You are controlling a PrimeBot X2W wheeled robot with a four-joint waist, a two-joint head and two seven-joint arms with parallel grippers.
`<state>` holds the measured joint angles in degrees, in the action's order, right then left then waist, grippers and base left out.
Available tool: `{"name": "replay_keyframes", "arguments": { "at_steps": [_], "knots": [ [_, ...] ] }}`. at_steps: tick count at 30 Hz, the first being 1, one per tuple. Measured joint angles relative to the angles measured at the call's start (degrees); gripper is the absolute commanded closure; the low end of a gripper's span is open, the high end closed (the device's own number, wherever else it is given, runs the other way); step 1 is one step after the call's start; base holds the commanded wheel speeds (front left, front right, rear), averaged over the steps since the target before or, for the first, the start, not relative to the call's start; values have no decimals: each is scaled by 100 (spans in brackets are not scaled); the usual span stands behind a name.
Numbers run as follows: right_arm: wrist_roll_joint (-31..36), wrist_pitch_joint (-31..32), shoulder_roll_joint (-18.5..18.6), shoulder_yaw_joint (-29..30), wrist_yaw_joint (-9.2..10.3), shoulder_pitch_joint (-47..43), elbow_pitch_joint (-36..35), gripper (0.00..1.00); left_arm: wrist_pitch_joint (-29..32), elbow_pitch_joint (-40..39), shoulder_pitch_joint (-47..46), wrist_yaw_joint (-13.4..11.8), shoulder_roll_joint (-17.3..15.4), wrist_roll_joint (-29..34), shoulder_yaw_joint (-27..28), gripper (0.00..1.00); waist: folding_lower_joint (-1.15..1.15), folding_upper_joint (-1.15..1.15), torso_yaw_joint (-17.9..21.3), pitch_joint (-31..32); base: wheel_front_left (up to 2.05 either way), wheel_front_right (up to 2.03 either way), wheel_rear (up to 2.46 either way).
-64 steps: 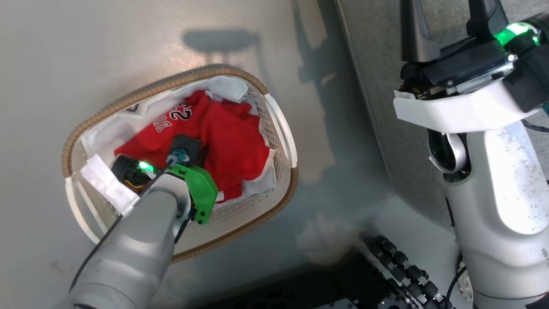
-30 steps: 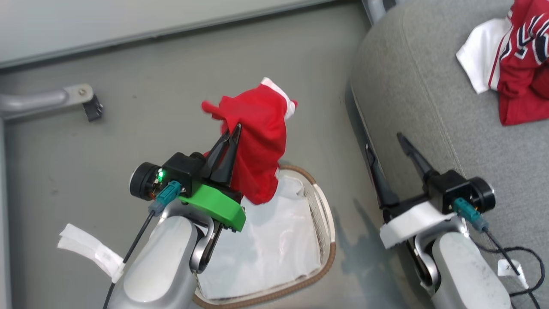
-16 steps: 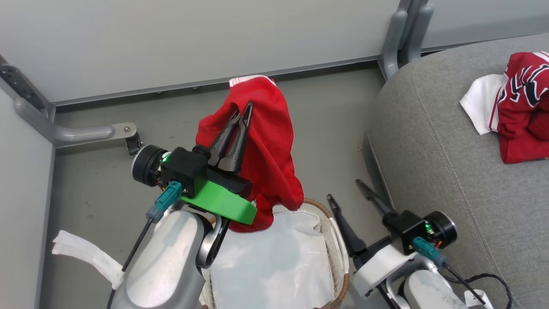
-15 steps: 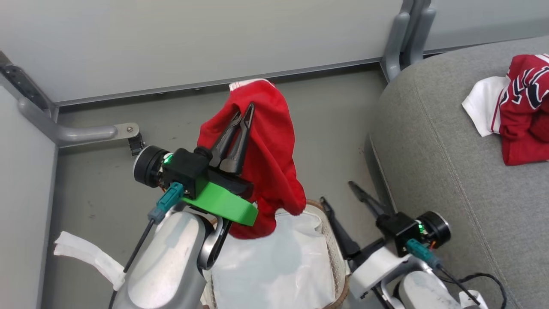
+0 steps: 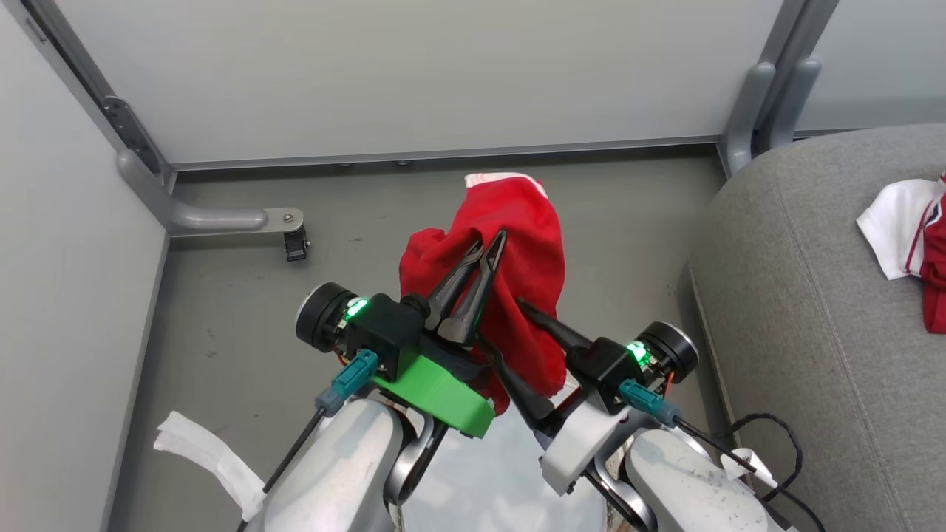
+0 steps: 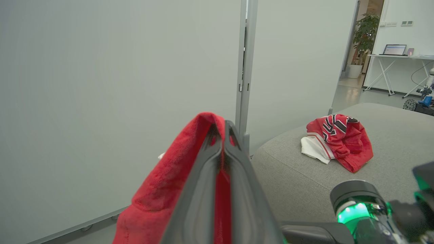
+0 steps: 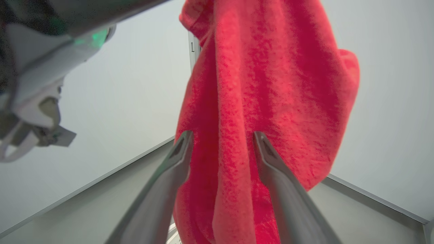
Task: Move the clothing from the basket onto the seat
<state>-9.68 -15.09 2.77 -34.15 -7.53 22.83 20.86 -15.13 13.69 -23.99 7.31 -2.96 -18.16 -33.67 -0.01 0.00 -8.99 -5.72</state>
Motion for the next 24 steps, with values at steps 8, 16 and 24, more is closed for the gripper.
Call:
{"name": "replay_keyframes", "arguments": {
  "at_steps": [8,16,24],
  "knots": [
    [-300,2,-1,36,0,148,138,100,-1,-29,44,-11,4,-170,-132,58,0,0,-173,83,0,0,0],
    [-341,2,8,536,0,-269,-335,100,-3,123,235,-75,-4,86,274,0,0,0,250,69,0,0,0],
    [-289,2,11,701,0,-553,-822,100,-3,237,449,-23,-25,245,600,0,0,0,1158,2,0,0,0]
  ]
}}
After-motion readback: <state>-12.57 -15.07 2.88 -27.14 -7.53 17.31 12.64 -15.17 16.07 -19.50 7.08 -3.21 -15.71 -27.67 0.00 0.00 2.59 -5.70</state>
